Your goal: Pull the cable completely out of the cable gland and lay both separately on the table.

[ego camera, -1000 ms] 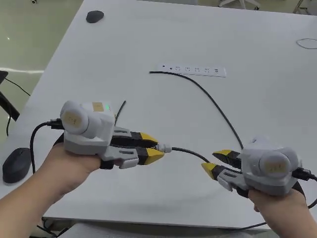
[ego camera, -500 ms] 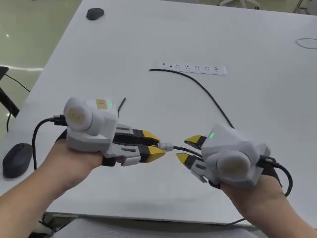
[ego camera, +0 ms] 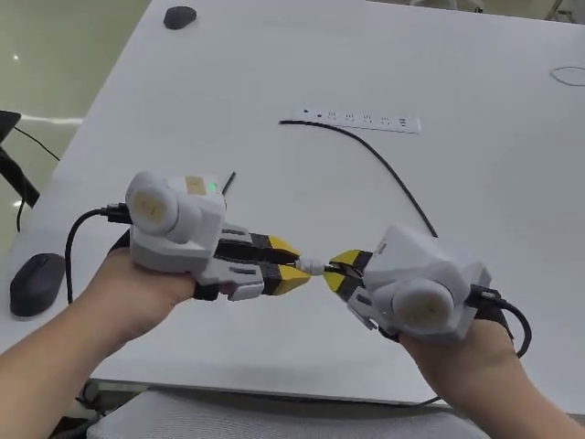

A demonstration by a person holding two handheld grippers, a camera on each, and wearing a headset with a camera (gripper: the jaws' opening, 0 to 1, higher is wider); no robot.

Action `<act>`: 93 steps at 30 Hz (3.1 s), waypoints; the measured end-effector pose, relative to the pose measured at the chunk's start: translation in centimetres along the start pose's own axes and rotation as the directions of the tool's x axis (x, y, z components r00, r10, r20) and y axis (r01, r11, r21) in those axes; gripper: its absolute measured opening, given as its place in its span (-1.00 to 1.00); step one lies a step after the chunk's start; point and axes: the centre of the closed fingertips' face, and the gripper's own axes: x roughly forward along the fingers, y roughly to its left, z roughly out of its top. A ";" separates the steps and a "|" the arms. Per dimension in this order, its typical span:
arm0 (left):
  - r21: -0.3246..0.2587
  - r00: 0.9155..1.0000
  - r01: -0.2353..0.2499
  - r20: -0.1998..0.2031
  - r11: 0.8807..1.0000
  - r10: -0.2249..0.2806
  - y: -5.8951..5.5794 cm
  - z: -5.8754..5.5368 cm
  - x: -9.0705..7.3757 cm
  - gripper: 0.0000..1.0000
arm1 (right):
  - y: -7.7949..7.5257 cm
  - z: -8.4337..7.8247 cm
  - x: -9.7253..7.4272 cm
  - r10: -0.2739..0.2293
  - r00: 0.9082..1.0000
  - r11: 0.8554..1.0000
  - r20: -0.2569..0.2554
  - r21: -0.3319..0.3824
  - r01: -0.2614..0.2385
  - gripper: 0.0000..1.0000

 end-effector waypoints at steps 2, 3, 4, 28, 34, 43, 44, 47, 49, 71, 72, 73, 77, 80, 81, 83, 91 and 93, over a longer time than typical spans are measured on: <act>-0.001 1.000 0.001 0.002 1.000 -0.001 0.0 0.0 0.0 -0.71 | -0.1 -0.1 0.0 0.002 1.000 1.000 0.001 0.016 -0.002 -0.97; -0.001 1.000 0.000 0.002 1.000 0.000 0.0 0.0 0.0 -0.71 | 0.0 -0.1 0.0 0.005 1.000 1.000 0.000 0.023 -0.005 -0.98; -0.001 1.000 0.000 0.002 1.000 0.000 0.0 0.0 0.1 -0.71 | -0.1 -0.1 0.1 0.006 1.000 1.000 0.000 0.031 -0.006 -0.98; -0.012 1.000 -0.015 0.023 1.000 0.016 0.8 0.5 -0.2 -0.70 | -2.5 -3.1 -0.3 -0.037 0.999 0.971 -0.017 0.236 0.040 -0.99; -0.020 0.999 -0.015 0.031 1.000 0.016 0.8 0.7 -0.1 -0.70 | -3.0 -4.3 -0.3 -0.040 0.999 0.917 0.000 0.398 0.037 -0.98; -0.027 0.999 -0.015 0.039 1.000 0.016 0.5 0.9 -0.1 -0.71 | -3.9 -7.5 -0.2 -0.071 0.996 0.890 -0.062 0.447 0.092 -1.00; -0.028 0.999 -0.015 0.039 0.999 0.016 0.5 0.9 -0.1 -0.71 | -3.9 -7.9 -0.3 -0.070 0.995 0.881 -0.071 0.463 0.095 -1.00; -0.027 0.999 -0.015 0.037 1.000 0.016 0.3 0.8 -0.1 -0.71 | -4.1 -9.3 -0.2 -0.076 0.993 0.866 -0.091 0.489 0.111 -1.00; -0.028 0.999 -0.015 0.035 0.999 0.016 0.1 0.7 -0.1 -0.71 | -4.2 -10.0 -0.2 -0.080 0.992 0.857 -0.102 0.502 0.121 -1.00; -0.034 0.999 -0.031 0.024 0.999 0.032 0.6 0.1 0.2 -0.70 | -4.2 -11.1 -0.5 -0.083 0.990 0.848 -0.114 0.514 0.131 -0.95; -0.037 0.999 -0.033 0.025 0.999 0.034 0.6 0.1 0.2 -0.70 | -4.1 -11.1 -0.5 -0.079 0.990 0.853 -0.113 0.506 0.126 -0.95; -0.039 0.999 -0.035 0.026 0.999 0.036 0.7 0.1 0.1 -0.70 | -4.1 -11.0 -0.5 -0.080 0.990 0.862 -0.112 0.491 0.125 -0.95; -0.041 0.999 -0.040 0.030 0.998 0.041 0.8 0.3 0.0 -0.70 | -3.9 -10.4 -1.0 -0.069 0.991 0.892 -0.111 0.438 0.111 -0.89; -0.040 0.999 -0.043 0.026 0.998 0.044 0.9 0.2 -0.1 -0.70 | -3.6 -9.1 -1.3 -0.047 0.995 0.913 -0.089 0.400 0.079 -0.75; -0.039 0.999 -0.042 0.023 0.998 0.043 0.8 0.1 -0.1 -0.71 | -3.4 -8.1 -1.5 -0.038 0.997 0.920 -0.071 0.387 0.063 -0.70; -0.039 0.999 -0.041 0.023 0.998 0.042 0.8 0.1 -0.2 -0.71 | -3.4 -6.1 -1.7 -0.038 0.999 0.943 -0.028 0.330 0.045 -0.66; -0.046 0.999 -0.037 0.018 0.998 0.038 0.7 0.0 0.0 -0.71 | -1.7 -1.0 -1.0 0.024 1.000 0.996 -0.006 0.087 -0.024 -0.66; -0.049 0.999 -0.036 0.020 0.998 0.037 0.7 0.0 0.0 -0.71 | -1.3 -0.7 -0.7 0.034 0.999 0.998 -0.025 0.048 -0.033 -0.68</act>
